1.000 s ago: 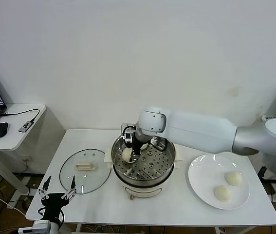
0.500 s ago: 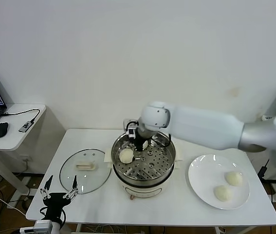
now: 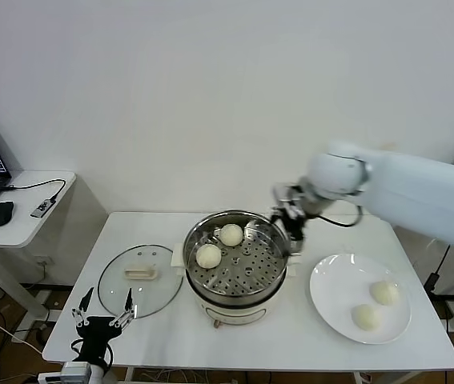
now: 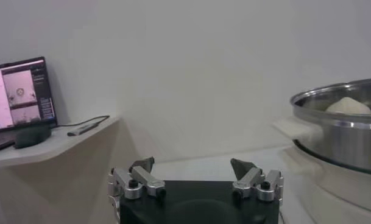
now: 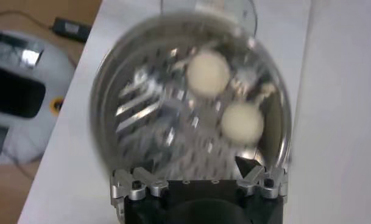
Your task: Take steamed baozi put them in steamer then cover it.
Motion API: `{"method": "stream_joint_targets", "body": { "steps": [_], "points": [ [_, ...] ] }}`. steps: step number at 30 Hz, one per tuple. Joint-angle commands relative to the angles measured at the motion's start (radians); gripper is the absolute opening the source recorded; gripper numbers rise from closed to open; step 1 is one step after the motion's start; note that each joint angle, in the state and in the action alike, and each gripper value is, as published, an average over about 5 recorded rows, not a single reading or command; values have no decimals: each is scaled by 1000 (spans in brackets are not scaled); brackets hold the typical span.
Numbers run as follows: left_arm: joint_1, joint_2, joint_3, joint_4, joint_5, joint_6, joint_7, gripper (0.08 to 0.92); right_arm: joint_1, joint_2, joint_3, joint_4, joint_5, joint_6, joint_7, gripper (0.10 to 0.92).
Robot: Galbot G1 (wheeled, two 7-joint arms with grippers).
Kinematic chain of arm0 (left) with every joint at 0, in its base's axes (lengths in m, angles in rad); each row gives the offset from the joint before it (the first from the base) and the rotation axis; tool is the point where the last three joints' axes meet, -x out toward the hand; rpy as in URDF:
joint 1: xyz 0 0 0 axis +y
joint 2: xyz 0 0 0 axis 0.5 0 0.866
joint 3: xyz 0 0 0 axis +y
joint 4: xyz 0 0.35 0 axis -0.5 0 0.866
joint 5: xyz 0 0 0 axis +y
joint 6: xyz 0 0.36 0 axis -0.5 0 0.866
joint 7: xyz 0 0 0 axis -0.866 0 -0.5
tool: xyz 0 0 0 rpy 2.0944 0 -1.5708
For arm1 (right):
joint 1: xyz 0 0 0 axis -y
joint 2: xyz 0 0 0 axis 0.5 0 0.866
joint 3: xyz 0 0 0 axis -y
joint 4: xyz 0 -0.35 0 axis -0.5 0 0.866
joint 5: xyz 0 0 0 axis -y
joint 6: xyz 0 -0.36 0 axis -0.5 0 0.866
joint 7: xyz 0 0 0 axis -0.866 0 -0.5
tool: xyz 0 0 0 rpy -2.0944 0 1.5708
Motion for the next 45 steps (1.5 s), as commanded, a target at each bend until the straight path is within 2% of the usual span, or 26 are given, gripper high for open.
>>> {"method": "stream_joint_targets", "body": {
  "steps": [1,7,11,31,45],
  "points": [
    [4,0,9,2,5,-1,-1,823,-93,-413,5,150,-247,141,-77,823],
    [11,-6,19,1,19,-4,-2,823,-452,-538,286,144,-361,194,-45,823],
    [11,-10,19,10,22,-6,-4,823,-679,-565,432,106,-416,229,-29,823],
    [25,-21,-3,6,25,-4,-2,823,-899,-366,529,-92,-467,238,38,823],
    [16,-21,-13,17,25,-3,-1,823,-921,-276,542,-173,-468,227,78,812]
  ]
}}
